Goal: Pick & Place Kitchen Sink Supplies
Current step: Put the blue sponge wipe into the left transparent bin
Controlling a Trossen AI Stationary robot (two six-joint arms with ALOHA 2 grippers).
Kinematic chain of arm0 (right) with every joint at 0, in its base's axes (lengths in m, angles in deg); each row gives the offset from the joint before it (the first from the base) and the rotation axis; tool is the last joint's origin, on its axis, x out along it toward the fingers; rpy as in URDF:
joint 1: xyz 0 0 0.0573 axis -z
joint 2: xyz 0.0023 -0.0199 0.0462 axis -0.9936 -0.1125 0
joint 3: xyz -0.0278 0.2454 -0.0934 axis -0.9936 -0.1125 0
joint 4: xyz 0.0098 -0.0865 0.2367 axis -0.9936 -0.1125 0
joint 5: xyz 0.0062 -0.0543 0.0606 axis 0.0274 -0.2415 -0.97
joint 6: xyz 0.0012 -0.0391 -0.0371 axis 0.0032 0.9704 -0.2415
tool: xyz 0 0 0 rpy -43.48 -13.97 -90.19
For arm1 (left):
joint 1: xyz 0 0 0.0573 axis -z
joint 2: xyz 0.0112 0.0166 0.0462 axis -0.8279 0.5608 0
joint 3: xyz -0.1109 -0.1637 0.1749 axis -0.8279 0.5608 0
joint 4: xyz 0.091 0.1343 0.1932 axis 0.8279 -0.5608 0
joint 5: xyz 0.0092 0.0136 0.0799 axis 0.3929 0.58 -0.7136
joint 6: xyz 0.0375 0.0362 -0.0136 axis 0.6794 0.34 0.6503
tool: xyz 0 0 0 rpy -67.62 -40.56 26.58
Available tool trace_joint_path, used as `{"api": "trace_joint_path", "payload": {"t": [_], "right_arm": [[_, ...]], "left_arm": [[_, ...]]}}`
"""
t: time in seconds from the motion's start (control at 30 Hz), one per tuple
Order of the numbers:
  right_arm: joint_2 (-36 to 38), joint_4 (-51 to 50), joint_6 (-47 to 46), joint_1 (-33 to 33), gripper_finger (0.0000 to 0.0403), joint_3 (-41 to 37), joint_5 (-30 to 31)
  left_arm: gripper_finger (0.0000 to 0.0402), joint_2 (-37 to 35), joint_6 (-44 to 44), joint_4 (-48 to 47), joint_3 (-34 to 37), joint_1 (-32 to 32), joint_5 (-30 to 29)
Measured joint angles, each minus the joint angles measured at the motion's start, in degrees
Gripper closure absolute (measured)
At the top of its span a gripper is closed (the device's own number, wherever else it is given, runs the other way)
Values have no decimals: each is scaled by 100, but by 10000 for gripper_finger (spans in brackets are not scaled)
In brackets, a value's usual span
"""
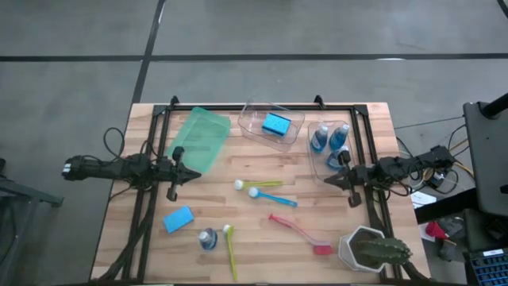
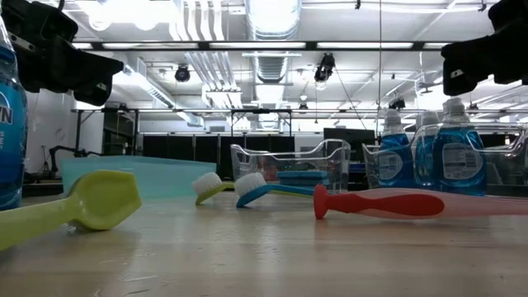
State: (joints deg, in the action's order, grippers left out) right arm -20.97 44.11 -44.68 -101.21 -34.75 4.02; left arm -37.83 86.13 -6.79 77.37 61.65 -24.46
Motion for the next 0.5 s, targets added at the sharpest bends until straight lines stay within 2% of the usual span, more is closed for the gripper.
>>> {"api": "trace_joint_path", "payload": {"t": [0.5], "right_arm": [[-135, 0, 114, 20, 394, 0, -28]], "left_arm": [[401, 9, -1, 0, 0, 1, 2]]}}
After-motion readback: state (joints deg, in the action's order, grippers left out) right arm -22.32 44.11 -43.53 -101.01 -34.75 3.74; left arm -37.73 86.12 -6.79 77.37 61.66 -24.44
